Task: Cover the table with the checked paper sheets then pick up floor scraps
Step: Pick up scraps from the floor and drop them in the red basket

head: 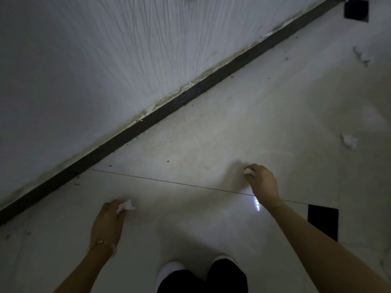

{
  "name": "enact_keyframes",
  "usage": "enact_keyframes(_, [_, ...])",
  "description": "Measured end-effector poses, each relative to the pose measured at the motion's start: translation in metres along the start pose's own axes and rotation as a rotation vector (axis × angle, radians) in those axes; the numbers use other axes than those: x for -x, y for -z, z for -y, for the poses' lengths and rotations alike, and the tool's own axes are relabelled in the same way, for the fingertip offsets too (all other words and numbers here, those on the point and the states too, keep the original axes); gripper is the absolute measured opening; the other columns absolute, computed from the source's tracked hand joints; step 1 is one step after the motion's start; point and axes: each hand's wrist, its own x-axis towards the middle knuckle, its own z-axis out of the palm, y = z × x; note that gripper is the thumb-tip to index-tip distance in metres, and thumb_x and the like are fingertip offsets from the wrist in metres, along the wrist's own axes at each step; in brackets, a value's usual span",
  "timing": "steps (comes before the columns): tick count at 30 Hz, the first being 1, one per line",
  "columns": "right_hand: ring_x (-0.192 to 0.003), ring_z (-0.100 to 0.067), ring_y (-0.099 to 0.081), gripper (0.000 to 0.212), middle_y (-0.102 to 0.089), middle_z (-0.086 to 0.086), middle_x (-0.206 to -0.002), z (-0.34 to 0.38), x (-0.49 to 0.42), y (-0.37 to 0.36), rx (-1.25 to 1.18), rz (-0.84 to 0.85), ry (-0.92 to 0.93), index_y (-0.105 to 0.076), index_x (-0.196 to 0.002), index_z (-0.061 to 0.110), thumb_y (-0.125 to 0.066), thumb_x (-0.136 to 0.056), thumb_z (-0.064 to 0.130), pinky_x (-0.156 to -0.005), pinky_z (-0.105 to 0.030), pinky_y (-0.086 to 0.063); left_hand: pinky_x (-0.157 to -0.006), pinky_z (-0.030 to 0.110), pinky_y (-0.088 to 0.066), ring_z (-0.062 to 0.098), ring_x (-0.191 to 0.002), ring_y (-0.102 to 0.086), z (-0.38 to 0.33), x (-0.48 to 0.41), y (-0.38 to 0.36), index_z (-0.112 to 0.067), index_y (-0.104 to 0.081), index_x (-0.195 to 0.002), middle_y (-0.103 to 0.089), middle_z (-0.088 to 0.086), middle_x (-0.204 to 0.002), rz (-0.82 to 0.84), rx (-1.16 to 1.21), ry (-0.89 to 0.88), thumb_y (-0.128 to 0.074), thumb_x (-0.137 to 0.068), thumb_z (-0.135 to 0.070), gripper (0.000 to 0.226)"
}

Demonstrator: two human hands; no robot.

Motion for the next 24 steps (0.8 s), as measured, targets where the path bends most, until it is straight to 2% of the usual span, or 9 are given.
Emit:
enact_keyframes(2, [-0.086,-0.030,-0.066,0.012,-0.071,-0.011,-0.084,0.012,0.016,0.022,-0.117,0.057,-0.087,-0.068,-0.093,0.013,-0.063,-0.082,0.015,-0.078,-0.034,-0.048,-0.058,0.029,-0.036,0.031,-0.075,-0.057,-0.016,0.013,0.024,-0.004,-0.063,-0.087,-0.062,0.017,-0.085,0.009,0.093,-0.001,-0.058,-0.089,-0.009,0.007])
enact_keyframes(4, [-0.078,-0.027,-0.067,0.005,-0.069,-0.007,-0.072,0.026,0.038,0.054,-0.222,0.108,-0.164,-0.065,-0.086,0.017,-0.061,-0.084,0.017,-0.075,-0.034,-0.050,-0.060,0.031,-0.040,0.030,-0.072,-0.058,-0.041,0.032,0.060,-0.010,-0.062,-0.082,-0.063,0.012,-0.080,0.082,0.257,0.055,-0.053,-0.093,-0.020,0.017])
enact_keyframes(7, [-0.070,-0.018,-0.062,0.008,-0.066,-0.001,-0.069,0.049,0.077,0.115,-0.287,0.101,-0.165,-0.063,-0.079,0.017,-0.059,-0.086,0.018,-0.067,-0.030,-0.047,-0.062,0.032,-0.045,0.028,-0.070,-0.059,-0.089,0.068,0.127,-0.015,-0.060,-0.078,-0.062,0.010,-0.076,0.179,0.451,0.101,-0.049,-0.094,-0.033,0.026])
enact_keyframes(11, [-0.062,-0.012,-0.050,0.017,-0.058,0.000,-0.070,0.091,0.148,0.229,-0.376,0.081,-0.161,-0.062,-0.084,0.007,-0.053,-0.093,0.019,-0.054,-0.019,-0.036,-0.061,0.027,-0.042,0.024,-0.069,-0.056,-0.159,0.126,0.228,-0.010,-0.055,-0.078,-0.060,0.009,-0.075,0.183,0.530,0.099,-0.050,-0.094,-0.032,0.027])
enact_keyframes(14, [-0.062,-0.019,-0.046,0.019,-0.054,-0.005,-0.069,0.121,0.212,0.323,-0.476,0.051,-0.203,-0.059,-0.086,0.008,-0.051,-0.095,0.023,-0.054,-0.026,-0.034,-0.062,0.026,-0.042,0.022,-0.070,-0.057,-0.209,0.174,0.308,-0.017,-0.056,-0.077,-0.061,0.007,-0.076,0.249,0.571,0.098,-0.052,-0.093,-0.029,0.020])
enact_keyframes(18, [-0.058,-0.018,-0.049,0.023,-0.053,-0.004,-0.062,0.140,0.294,0.428,-0.587,-0.075,-0.284,-0.058,-0.074,0.012,-0.052,-0.094,0.023,-0.053,-0.027,-0.035,-0.079,0.037,-0.047,0.025,-0.083,-0.056,-0.259,0.234,0.394,-0.012,-0.057,-0.096,-0.061,0.013,-0.089,0.345,0.515,0.002,-0.054,-0.092,-0.014,0.005])
enact_keyframes(20, [-0.060,-0.019,-0.049,0.031,-0.052,-0.007,-0.062,0.140,0.333,0.465,-0.656,-0.145,-0.323,-0.057,-0.071,0.004,-0.053,-0.093,0.025,-0.057,-0.028,-0.038,-0.070,0.034,-0.045,0.025,-0.074,-0.054,-0.287,0.264,0.431,-0.007,-0.061,-0.094,-0.061,0.012,-0.072,0.387,0.528,-0.042,-0.055,-0.092,-0.011,0.008])
enact_keyframes(22, [-0.068,-0.021,-0.053,0.029,-0.055,-0.008,-0.069,0.135,0.364,0.492,-0.771,-0.194,-0.366,-0.059,-0.079,0.000,-0.054,-0.093,0.025,-0.066,-0.033,-0.045,-0.057,0.028,-0.041,0.022,-0.060,-0.050,-0.311,0.288,0.455,-0.005,-0.063,-0.085,-0.057,0.009,-0.057,0.416,0.551,-0.080,-0.057,-0.091,-0.011,0.010])
enact_keyframes(24, [-0.071,-0.022,-0.054,0.024,-0.056,-0.008,-0.073,0.127,0.396,0.507,-0.856,-0.192,-0.409,-0.059,-0.084,0.003,-0.053,-0.094,0.023,-0.069,-0.034,-0.048,-0.048,0.021,-0.042,0.021,-0.053,-0.049,-0.328,0.314,0.467,-0.007,-0.060,-0.081,-0.056,0.010,-0.057,0.419,0.542,-0.137,-0.059,-0.090,-0.012,0.010])
